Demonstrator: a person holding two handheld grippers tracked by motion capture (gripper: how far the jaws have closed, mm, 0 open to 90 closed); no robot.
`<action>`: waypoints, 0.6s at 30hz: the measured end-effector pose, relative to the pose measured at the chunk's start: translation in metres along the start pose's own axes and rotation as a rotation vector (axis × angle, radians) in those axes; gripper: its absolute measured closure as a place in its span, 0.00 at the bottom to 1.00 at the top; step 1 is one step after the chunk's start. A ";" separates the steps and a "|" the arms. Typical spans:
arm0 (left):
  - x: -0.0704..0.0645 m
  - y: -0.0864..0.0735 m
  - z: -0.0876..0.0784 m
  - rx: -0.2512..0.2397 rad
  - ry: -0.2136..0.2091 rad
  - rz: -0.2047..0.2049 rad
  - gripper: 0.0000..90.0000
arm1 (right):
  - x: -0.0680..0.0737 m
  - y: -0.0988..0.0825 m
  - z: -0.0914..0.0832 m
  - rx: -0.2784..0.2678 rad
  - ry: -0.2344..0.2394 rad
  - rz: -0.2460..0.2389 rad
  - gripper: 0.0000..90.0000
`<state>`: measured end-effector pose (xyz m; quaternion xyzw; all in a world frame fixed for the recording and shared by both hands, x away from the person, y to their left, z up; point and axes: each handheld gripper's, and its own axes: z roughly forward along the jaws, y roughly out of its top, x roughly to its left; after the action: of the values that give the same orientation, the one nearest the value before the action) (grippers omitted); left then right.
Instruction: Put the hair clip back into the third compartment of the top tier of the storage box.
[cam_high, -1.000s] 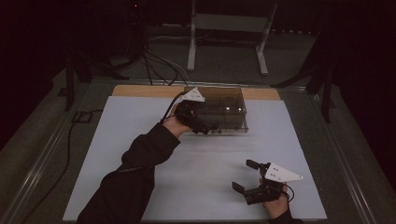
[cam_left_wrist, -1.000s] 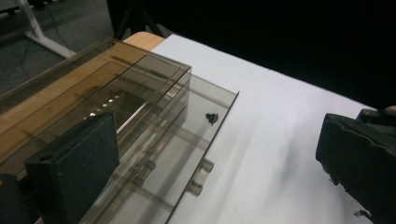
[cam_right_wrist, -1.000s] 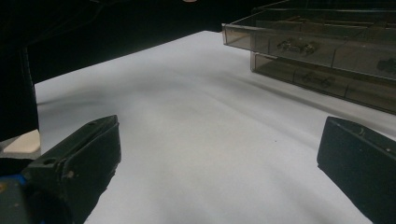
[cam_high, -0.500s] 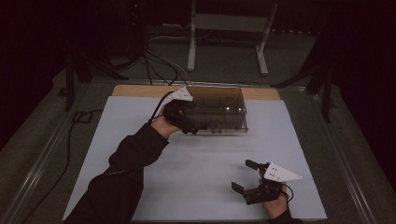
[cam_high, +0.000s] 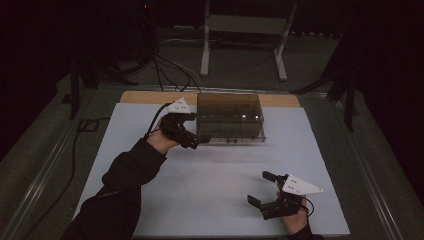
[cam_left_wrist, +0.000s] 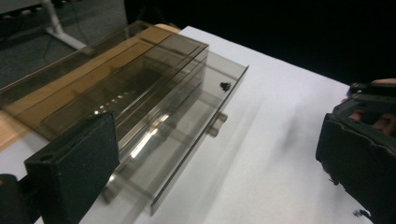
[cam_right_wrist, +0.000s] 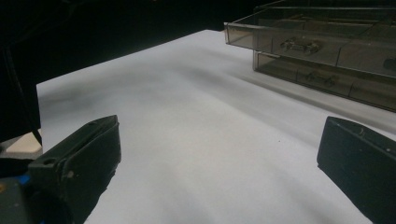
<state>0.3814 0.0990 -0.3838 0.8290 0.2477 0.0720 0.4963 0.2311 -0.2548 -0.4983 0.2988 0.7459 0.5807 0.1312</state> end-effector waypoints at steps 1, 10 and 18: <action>0.000 -0.002 -0.002 -0.004 0.005 0.000 0.01 | 0.000 0.000 0.000 0.000 0.001 0.000 0.00; 0.007 -0.022 -0.015 0.009 0.024 -0.009 0.01 | 0.000 -0.001 -0.001 0.002 -0.004 0.004 0.00; 0.007 -0.042 -0.028 0.003 0.023 -0.025 0.01 | 0.001 -0.001 -0.001 0.004 -0.007 0.002 0.00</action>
<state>0.3624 0.1405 -0.4071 0.8257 0.2639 0.0750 0.4930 0.2297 -0.2550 -0.4990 0.3017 0.7464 0.5782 0.1325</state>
